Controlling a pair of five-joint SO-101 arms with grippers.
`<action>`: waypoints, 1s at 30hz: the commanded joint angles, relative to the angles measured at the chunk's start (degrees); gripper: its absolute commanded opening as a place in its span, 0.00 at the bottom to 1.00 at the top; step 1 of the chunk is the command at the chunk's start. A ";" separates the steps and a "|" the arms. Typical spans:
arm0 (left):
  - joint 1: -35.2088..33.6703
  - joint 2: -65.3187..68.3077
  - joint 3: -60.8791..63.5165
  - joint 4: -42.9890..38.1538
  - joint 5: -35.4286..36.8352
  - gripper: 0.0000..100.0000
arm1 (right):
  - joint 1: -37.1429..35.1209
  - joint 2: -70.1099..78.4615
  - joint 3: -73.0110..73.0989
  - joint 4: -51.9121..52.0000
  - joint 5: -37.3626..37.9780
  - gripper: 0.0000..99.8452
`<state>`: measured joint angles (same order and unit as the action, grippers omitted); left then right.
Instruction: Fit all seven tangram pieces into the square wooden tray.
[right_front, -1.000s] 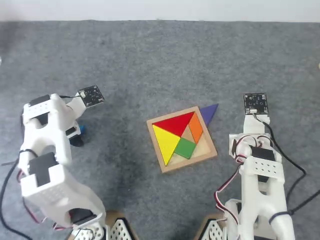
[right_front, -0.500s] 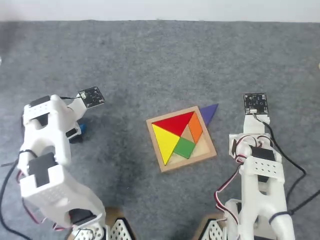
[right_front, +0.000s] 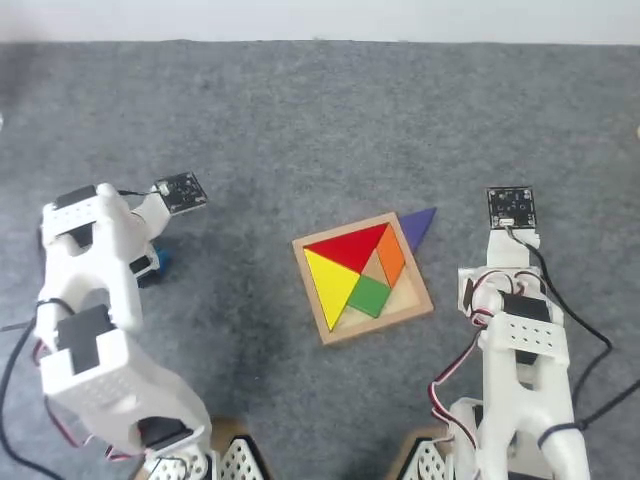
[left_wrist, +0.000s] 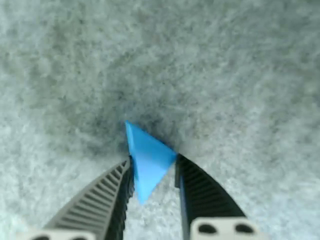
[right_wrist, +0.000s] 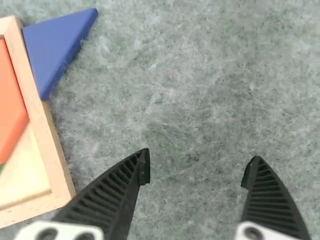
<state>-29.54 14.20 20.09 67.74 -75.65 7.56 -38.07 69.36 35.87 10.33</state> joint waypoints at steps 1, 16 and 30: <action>2.20 -6.86 -2.15 4.92 3.43 0.11 | -0.57 -1.54 -1.23 -1.10 -0.09 0.31; 5.98 -14.24 -2.51 4.40 19.52 0.17 | -0.40 -1.54 -1.23 -0.57 -0.09 0.31; 1.14 -8.62 1.45 -2.99 15.21 0.18 | -0.57 -2.07 0.09 -1.10 -0.09 0.31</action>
<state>-27.16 4.44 21.23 69.14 -59.56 7.56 -37.98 69.89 35.87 10.33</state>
